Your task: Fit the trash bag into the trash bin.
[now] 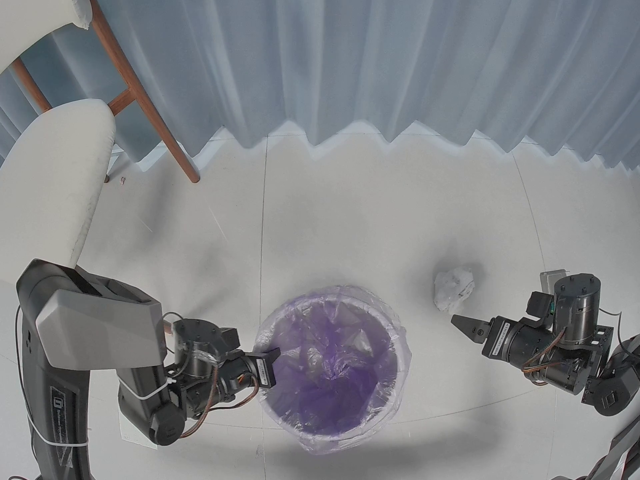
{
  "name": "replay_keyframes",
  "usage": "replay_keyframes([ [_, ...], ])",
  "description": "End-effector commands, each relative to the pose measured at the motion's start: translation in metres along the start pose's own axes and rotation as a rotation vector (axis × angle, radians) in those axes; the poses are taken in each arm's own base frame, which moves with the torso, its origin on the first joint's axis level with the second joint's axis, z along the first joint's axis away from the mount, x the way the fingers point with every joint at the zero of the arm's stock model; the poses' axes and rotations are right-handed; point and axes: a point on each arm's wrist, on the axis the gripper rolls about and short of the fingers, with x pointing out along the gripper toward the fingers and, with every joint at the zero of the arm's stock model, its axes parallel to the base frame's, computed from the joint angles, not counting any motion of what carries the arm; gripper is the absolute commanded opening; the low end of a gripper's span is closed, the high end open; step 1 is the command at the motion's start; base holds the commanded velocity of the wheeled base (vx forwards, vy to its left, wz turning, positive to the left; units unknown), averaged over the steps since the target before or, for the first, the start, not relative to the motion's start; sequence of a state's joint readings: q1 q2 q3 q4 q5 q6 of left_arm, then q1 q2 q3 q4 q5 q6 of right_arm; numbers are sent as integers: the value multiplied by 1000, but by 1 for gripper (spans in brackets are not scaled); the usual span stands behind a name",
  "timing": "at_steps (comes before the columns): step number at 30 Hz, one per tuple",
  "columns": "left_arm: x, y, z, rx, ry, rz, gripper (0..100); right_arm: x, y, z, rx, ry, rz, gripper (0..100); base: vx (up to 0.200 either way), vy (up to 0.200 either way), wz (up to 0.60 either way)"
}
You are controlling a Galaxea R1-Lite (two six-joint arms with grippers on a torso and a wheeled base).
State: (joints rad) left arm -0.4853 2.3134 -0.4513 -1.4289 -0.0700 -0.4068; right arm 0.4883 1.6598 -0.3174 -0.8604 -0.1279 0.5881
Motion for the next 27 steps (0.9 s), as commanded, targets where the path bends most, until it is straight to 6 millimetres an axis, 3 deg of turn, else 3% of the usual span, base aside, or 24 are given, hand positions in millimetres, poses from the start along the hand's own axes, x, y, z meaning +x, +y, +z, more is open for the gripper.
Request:
replay_keyframes([
  [1,-55,8,4,-11,-11,-8,0,-4,1,6,7,-25,11,100,0,0,0],
  [5,-81,-3,32,-24,-120,-76,0,10,8,4,-19,2,36,100,0,0,0],
  [9,-103,-10,46,-13,-185,-118,0,25,19,9,-19,3,70,100,0,0,0],
  [19,-136,-16,50,-74,-231,-150,0,49,34,-33,-69,195,133,100,0,0,0],
  [27,-146,-17,54,-103,-258,-158,0,62,45,-47,-99,219,165,100,0,0,0],
])
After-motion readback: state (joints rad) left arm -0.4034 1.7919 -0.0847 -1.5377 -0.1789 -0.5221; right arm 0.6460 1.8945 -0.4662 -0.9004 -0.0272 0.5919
